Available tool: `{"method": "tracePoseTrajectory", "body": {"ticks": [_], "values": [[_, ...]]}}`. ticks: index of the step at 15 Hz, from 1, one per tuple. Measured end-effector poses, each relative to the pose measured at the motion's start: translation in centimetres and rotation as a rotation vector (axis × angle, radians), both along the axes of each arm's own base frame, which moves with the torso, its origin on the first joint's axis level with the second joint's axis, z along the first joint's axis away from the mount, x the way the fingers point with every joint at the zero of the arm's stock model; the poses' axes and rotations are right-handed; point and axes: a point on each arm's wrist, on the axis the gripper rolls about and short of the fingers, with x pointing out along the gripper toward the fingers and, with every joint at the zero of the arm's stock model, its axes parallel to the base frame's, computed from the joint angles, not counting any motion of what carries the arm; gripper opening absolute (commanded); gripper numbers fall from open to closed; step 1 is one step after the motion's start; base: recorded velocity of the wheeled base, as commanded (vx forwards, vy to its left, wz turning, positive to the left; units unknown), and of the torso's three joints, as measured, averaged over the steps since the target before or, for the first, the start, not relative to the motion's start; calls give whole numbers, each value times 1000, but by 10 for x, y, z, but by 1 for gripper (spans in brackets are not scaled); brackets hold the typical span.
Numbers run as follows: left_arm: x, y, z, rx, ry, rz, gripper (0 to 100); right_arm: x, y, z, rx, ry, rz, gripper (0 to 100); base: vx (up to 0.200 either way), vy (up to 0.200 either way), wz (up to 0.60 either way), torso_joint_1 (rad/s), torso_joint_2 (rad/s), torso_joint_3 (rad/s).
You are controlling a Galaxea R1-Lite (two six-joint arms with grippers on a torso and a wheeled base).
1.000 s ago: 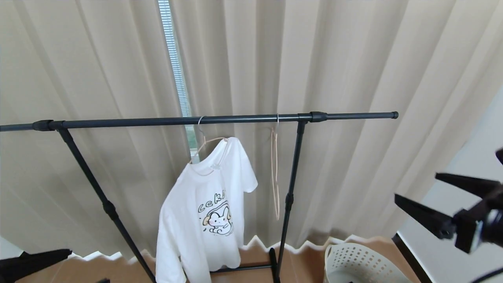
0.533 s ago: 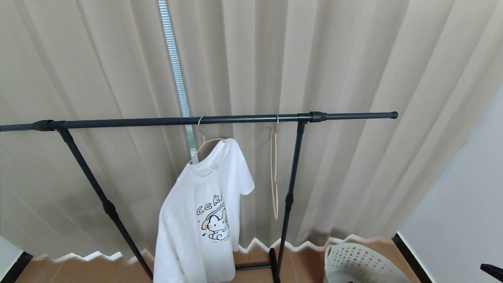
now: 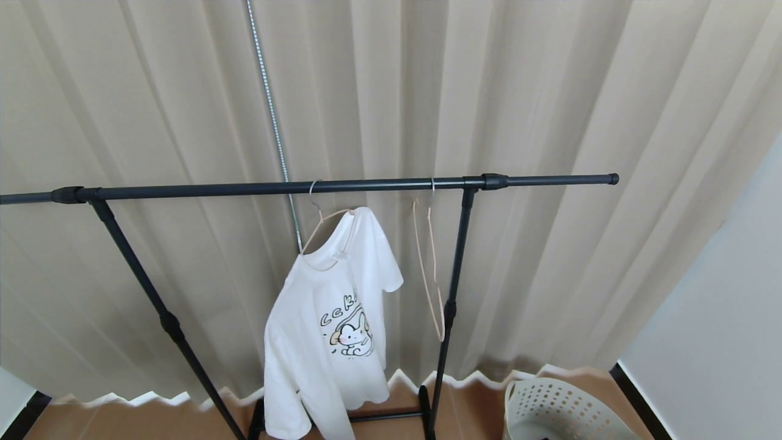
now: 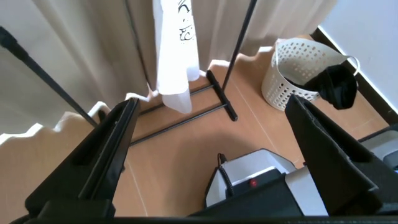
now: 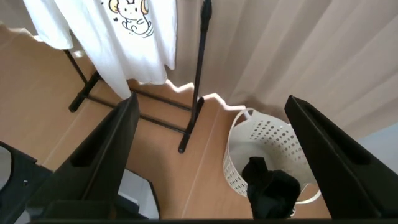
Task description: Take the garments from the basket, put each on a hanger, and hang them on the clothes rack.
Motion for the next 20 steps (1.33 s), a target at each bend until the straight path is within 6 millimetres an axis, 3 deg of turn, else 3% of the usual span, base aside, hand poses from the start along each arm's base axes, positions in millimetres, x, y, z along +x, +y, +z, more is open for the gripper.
{"method": "tracePoseTrajectory", "body": {"ticks": [11,16,20], "values": [[-16,0,-2,-6,-180,82,100,-16,-4,-1,50,-184,-333,100,0,0,0,0,0,0],[-17,3,-8,8,-323,303,100,-27,-3,-6,84,-260,-445,100,0,0,0,0,0,0],[-17,3,-13,-25,-329,314,100,-31,-3,-6,126,-299,-465,100,0,0,0,0,0,0]]}}
